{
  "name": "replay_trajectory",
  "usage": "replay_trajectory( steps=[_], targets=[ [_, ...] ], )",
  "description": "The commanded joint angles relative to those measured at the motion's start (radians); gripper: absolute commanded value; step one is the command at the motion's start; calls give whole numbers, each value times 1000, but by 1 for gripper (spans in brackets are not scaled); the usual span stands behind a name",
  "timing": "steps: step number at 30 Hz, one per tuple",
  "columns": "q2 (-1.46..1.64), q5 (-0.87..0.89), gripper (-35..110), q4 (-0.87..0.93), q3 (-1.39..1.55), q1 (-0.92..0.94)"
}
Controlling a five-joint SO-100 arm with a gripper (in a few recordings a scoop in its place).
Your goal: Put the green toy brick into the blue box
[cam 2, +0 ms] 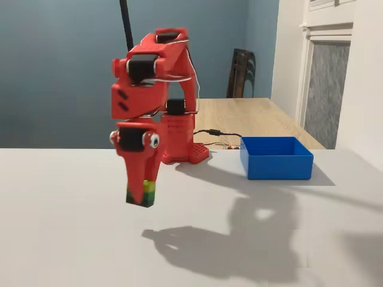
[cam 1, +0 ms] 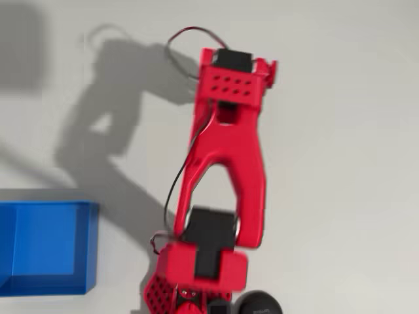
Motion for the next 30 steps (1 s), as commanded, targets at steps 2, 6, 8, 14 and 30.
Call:
replay_trajectory(
  steps=[2,6,8,14,30],
  targets=[
    [264,-38,0,18,92,-129],
    [362,-67,0,18,175,-245],
    [394,-75,0,21,204,-304],
    [434,-64,0,72,216,-502],
    [423,-40,0,120,140,-979]
  ],
)
